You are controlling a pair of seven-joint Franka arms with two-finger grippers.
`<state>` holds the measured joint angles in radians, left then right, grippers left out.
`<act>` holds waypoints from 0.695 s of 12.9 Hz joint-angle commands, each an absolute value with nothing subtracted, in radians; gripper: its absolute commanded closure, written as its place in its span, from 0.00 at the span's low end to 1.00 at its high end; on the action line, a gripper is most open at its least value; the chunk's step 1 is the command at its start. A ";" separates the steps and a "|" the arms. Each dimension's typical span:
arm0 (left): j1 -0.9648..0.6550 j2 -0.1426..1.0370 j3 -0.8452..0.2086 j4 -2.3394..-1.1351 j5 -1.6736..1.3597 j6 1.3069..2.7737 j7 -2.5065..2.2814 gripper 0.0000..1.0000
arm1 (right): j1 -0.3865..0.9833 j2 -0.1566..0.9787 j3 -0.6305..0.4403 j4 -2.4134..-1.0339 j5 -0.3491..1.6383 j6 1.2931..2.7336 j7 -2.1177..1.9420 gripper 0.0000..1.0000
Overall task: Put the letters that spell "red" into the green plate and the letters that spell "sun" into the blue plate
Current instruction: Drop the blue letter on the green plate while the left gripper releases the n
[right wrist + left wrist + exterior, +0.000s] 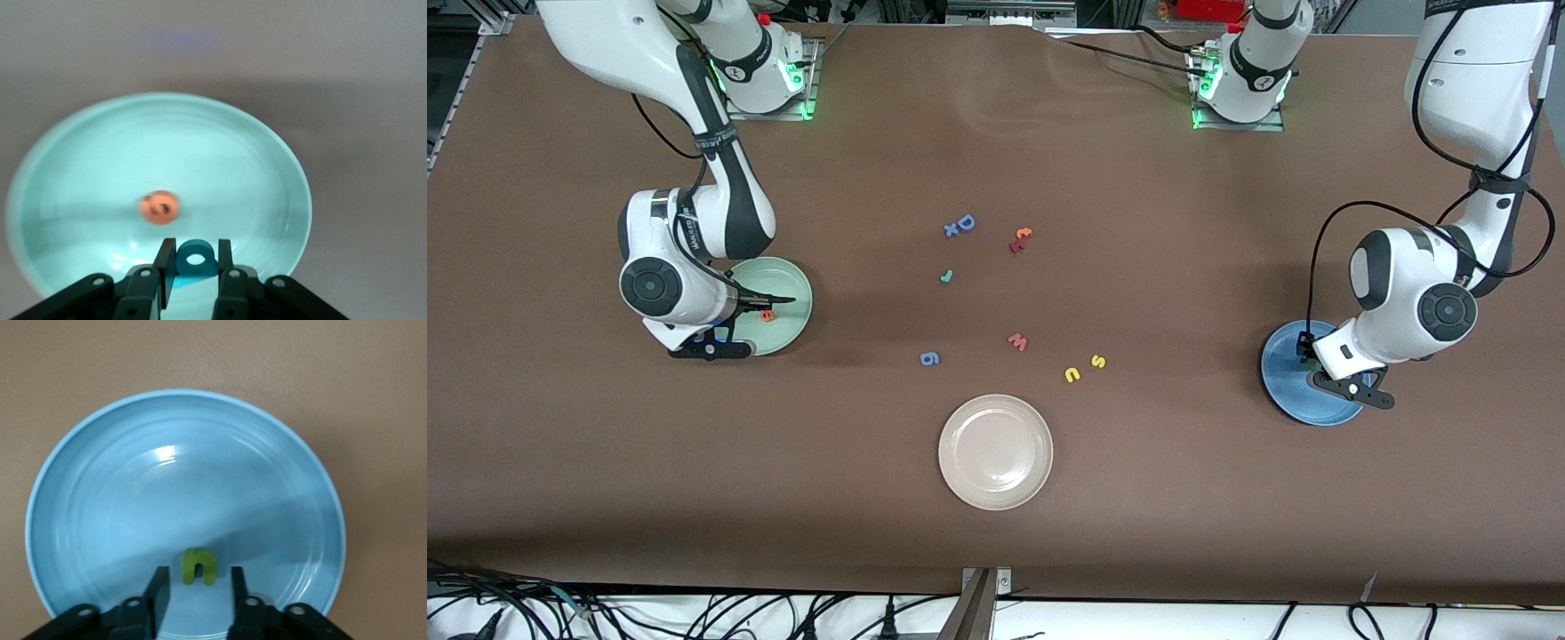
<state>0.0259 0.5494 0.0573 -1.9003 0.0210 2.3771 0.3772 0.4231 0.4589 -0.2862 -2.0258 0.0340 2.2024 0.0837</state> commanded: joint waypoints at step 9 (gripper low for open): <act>-0.081 0.472 0.011 -1.859 -0.080 2.350 0.162 0.05 | 0.396 0.414 -0.282 -2.115 0.046 2.272 0.025 0.01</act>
